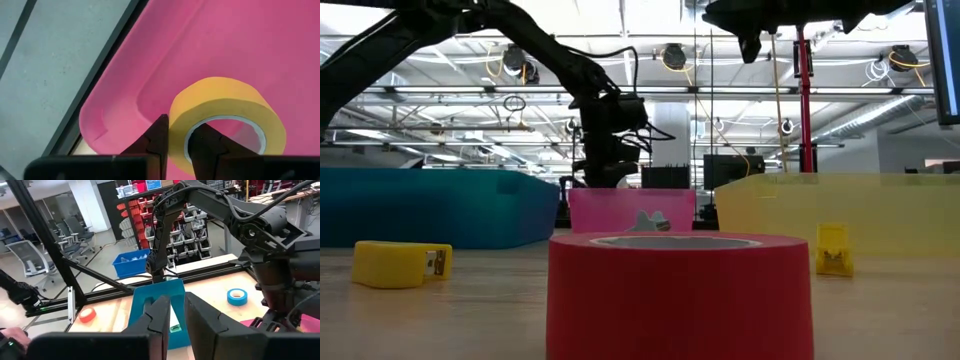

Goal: Pick and place Stapler, Stapler remover, tape
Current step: Put the yellow tape into the pink bin, then put the blue tape into the pink bin

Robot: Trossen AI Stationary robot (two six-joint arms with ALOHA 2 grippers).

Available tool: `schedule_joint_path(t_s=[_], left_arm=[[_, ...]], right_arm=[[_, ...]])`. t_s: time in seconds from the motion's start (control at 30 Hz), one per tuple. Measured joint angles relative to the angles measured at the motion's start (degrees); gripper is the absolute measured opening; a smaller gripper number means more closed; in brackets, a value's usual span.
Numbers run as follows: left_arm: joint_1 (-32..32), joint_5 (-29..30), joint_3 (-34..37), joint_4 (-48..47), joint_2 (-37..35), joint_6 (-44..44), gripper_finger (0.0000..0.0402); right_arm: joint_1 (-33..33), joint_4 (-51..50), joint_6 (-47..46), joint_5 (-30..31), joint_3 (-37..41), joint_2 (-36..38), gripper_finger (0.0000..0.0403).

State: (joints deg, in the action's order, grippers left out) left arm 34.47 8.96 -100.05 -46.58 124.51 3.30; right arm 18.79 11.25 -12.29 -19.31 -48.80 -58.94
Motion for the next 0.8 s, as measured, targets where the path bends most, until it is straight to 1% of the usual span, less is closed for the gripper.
schedule_joint_path(t_s=[0.17,0.27,0.6,0.7,0.8], left_arm=[[0.07,-1.53,0.0,1.04,0.02,1.55,0.0049],[-0.03,-1.55,0.0,1.86,0.02,1.5,0.0055],[0.0,-1.47,0.0,3.51,0.02,1.48,0.0159],[-0.03,-1.48,0.08,3.05,-0.58,0.75,0.0179],[-0.07,-1.49,0.09,1.71,-3.4,-0.72,0.0189]], right_arm=[[0.0,0.15,0.0,0.04,0.0,0.0,0.0047],[0.0,0.15,-0.02,0.02,0.0,0.0,0.0047],[0.0,0.48,-0.48,0.02,0.0,0.0,0.0047],[0.0,0.48,-0.48,0.0,0.0,0.0,0.0047],[0.0,0.48,-0.48,0.0,0.0,0.0,0.0047]])
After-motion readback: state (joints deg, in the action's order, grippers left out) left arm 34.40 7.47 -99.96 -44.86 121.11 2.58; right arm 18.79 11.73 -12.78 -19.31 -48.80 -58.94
